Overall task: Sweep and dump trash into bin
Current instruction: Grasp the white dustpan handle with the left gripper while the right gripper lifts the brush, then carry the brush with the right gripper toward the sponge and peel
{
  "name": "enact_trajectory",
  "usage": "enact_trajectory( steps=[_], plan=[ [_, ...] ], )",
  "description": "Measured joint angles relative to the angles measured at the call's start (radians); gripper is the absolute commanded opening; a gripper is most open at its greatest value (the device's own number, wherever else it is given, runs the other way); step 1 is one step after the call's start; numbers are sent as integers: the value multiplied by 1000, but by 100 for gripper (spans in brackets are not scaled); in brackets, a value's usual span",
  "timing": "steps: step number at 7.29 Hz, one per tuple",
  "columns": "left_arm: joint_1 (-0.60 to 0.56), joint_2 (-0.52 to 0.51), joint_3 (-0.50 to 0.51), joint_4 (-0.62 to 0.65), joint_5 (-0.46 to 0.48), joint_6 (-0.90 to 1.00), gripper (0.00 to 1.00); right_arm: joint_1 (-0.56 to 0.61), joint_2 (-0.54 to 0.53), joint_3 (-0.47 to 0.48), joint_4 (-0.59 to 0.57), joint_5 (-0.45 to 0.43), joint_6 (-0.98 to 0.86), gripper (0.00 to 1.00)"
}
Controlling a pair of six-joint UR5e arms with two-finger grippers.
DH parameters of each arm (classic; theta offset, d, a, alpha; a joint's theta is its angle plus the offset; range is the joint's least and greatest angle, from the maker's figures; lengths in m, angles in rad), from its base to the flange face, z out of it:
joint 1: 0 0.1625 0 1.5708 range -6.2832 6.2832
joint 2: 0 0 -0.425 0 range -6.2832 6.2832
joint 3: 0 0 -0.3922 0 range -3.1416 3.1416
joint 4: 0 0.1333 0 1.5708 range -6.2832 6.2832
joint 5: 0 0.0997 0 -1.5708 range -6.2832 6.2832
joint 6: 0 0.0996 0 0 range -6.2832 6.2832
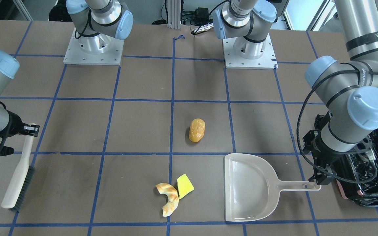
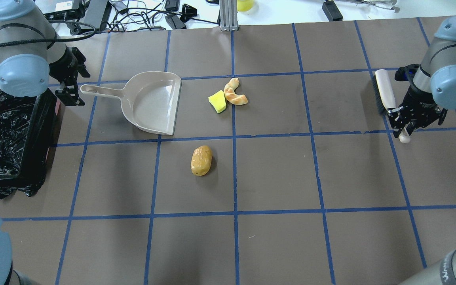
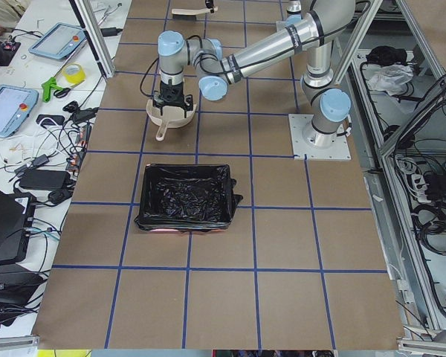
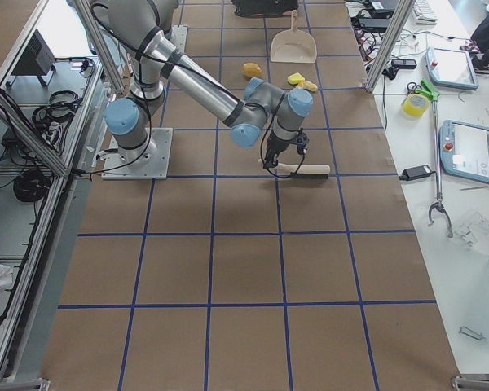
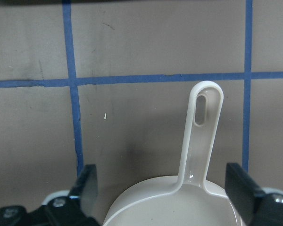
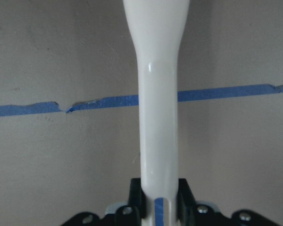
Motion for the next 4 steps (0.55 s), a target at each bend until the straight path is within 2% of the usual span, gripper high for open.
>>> enact_trajectory(
  steps=[2,4],
  plan=[
    [-20,-51,17,22,0,-40,95,8,-17,-12,45,1,3,0],
    [-34,-81,20,36,1,-50,95,70,-45,-29,74,0,4,0]
  ],
)
